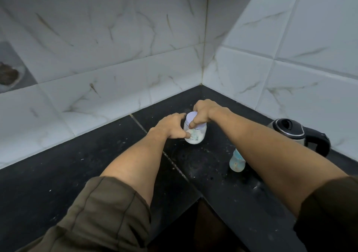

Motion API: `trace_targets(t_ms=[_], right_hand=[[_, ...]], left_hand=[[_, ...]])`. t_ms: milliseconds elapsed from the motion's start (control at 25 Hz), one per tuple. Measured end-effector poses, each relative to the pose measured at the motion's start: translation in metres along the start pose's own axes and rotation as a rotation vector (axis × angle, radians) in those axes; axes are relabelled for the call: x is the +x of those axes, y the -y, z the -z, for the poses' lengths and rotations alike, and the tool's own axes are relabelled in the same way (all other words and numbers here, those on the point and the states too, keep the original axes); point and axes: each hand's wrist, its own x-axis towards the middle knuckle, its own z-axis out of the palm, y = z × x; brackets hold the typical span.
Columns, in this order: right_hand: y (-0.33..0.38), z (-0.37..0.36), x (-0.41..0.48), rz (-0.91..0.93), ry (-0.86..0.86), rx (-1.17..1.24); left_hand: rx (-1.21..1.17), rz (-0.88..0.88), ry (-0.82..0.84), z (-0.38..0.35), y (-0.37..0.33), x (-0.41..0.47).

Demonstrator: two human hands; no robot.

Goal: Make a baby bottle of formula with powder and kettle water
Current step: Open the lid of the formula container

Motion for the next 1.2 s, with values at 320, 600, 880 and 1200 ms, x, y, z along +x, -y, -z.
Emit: trace_targets(t_ms=[320,600,880,1200], right_hand=[[0.053,-0.034,-0.018,0.091,0.073,-0.063],[0.062,-0.076,-0.022,0.133,0.13,-0.111],[0.064,-0.096,-0.01,0.217,0.133,-0.164],[0.063,-0.083,-0.003,0.403,0.242,-0.316]], left_hand=[[-0.253,0.152,-0.043,-0.036,0.035,-0.04],[-0.439,0.226,-0.04,-0.082,0.052,-0.064],[-0.509,0.235,-0.108,-0.097,0.064,-0.069],[-0.544,0.236,-0.077,-0.098,0.07,-0.062]])
